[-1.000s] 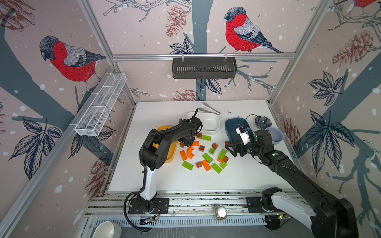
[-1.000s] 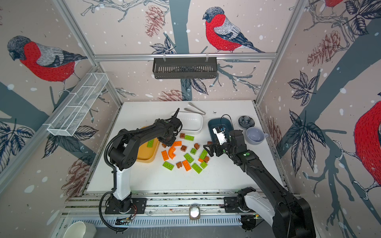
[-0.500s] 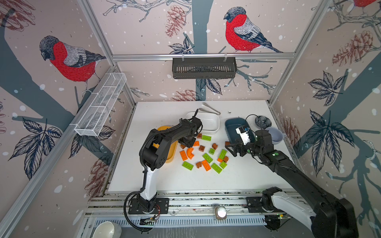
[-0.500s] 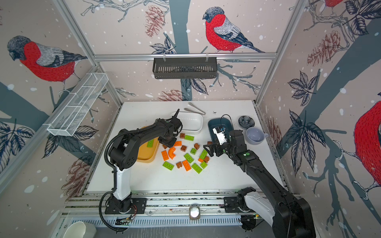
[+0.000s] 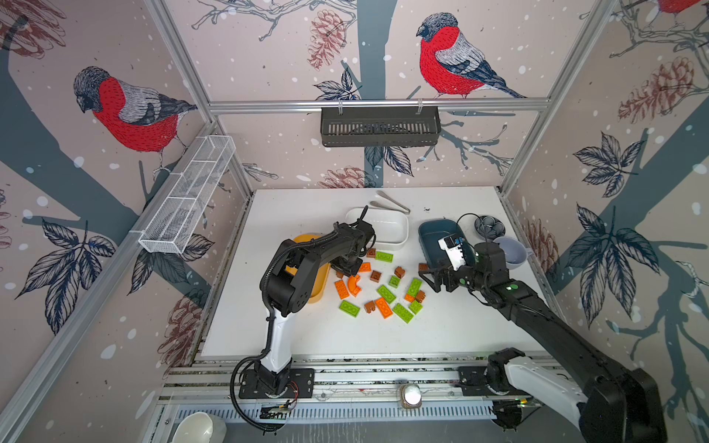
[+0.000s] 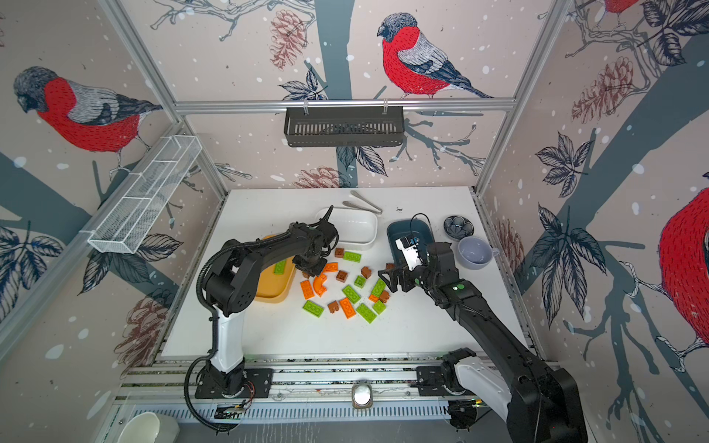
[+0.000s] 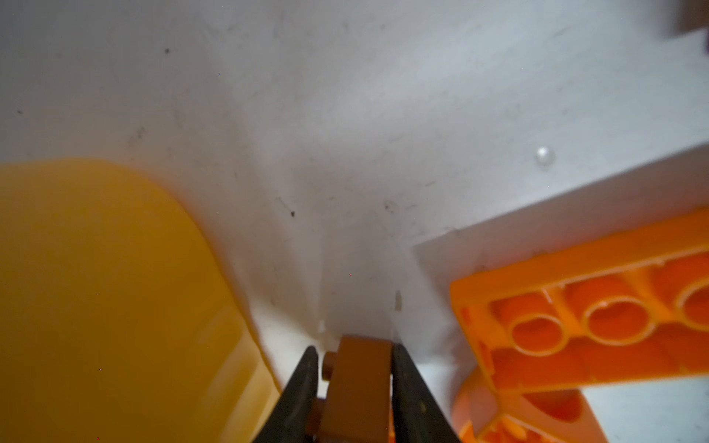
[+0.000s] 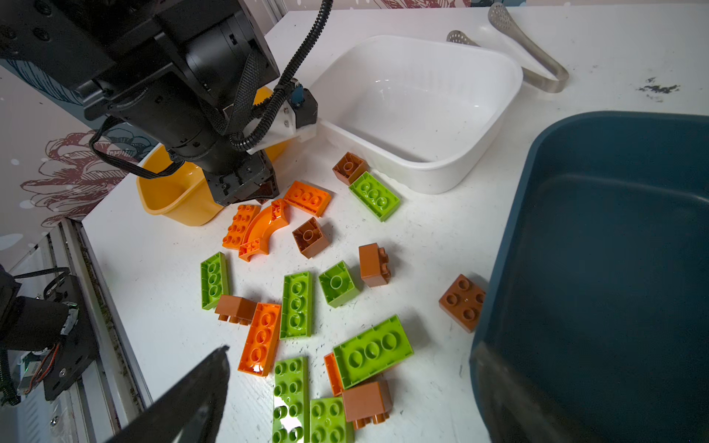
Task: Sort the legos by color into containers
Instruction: 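Carry the brown brick to the white tray and release it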
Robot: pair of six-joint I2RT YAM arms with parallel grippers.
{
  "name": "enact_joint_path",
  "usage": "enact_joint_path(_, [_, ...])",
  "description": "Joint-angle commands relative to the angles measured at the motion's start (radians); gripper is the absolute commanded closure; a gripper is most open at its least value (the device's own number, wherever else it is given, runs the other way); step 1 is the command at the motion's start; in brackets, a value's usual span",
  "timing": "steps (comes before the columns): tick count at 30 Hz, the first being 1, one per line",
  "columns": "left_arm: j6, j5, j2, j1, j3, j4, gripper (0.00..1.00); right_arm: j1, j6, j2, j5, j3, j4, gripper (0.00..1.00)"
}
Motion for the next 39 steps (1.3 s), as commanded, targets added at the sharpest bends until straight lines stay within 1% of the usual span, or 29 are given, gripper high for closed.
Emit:
enact_joint_path(1, [0.013, 0.018, -0.001, 0.002, 0.001, -0.031, 0.78, 0.001, 0.002, 0.002, -0.013, 0.001, 0.022, 0.00])
enact_joint_path(3, [0.010, 0.028, -0.004, 0.002, 0.023, -0.044, 0.83, 0.001, 0.002, 0.002, -0.013, 0.002, 0.024, 0.01])
enact_joint_path(9, [-0.004, 0.029, -0.013, 0.002, 0.140, -0.123, 0.83, 0.000, 0.000, 0.004, -0.010, 0.006, 0.032, 0.00])
enact_joint_path(11, [-0.008, 0.034, -0.010, 0.002, 0.211, -0.159, 0.82, 0.000, 0.000, 0.004, -0.006, 0.010, 0.037, 0.00])
enact_joint_path(15, [-0.022, 0.039, 0.032, 0.012, 0.407, -0.212, 0.81, -0.004, 0.001, 0.021, -0.008, 0.032, 0.045, 0.01])
enact_joint_path(19, [-0.058, 0.041, 0.093, 0.037, 0.583, -0.187, 0.81, -0.007, -0.008, 0.041, -0.006, 0.060, 0.035, 0.01])
enact_joint_path(22, [-0.083, 0.074, 0.158, 0.054, 0.683, -0.124, 0.81, -0.012, -0.015, 0.050, -0.006, 0.075, 0.031, 0.01])
enact_joint_path(24, [-0.091, 0.073, 0.209, 0.058, 0.740, -0.100, 0.81, -0.014, -0.023, 0.051, -0.001, 0.087, 0.022, 0.01])
enact_joint_path(30, [-0.105, 0.069, 0.334, 0.072, 0.833, -0.032, 0.80, -0.032, -0.030, 0.049, 0.004, 0.112, 0.003, 0.01])
enact_joint_path(31, [-0.109, 0.070, 0.348, 0.074, 0.848, -0.031, 0.78, -0.034, -0.030, 0.048, 0.004, 0.114, 0.001, 0.01])
enact_joint_path(33, [-0.117, 0.074, 0.368, 0.074, 0.873, -0.039, 0.63, -0.038, -0.032, 0.044, 0.004, 0.115, -0.003, 0.01])
enact_joint_path(35, [-0.120, 0.089, 0.366, 0.074, 0.874, -0.050, 0.51, -0.044, -0.033, 0.041, 0.002, 0.114, -0.010, 0.01])
enact_joint_path(37, [-0.125, 0.096, 0.349, 0.073, 0.859, -0.063, 0.45, -0.046, -0.038, 0.038, 0.001, 0.111, -0.016, 0.01])
enact_joint_path(39, [-0.130, 0.118, 0.313, 0.070, 0.830, -0.079, 0.41, -0.050, -0.039, 0.037, -0.005, 0.105, -0.019, 0.01])
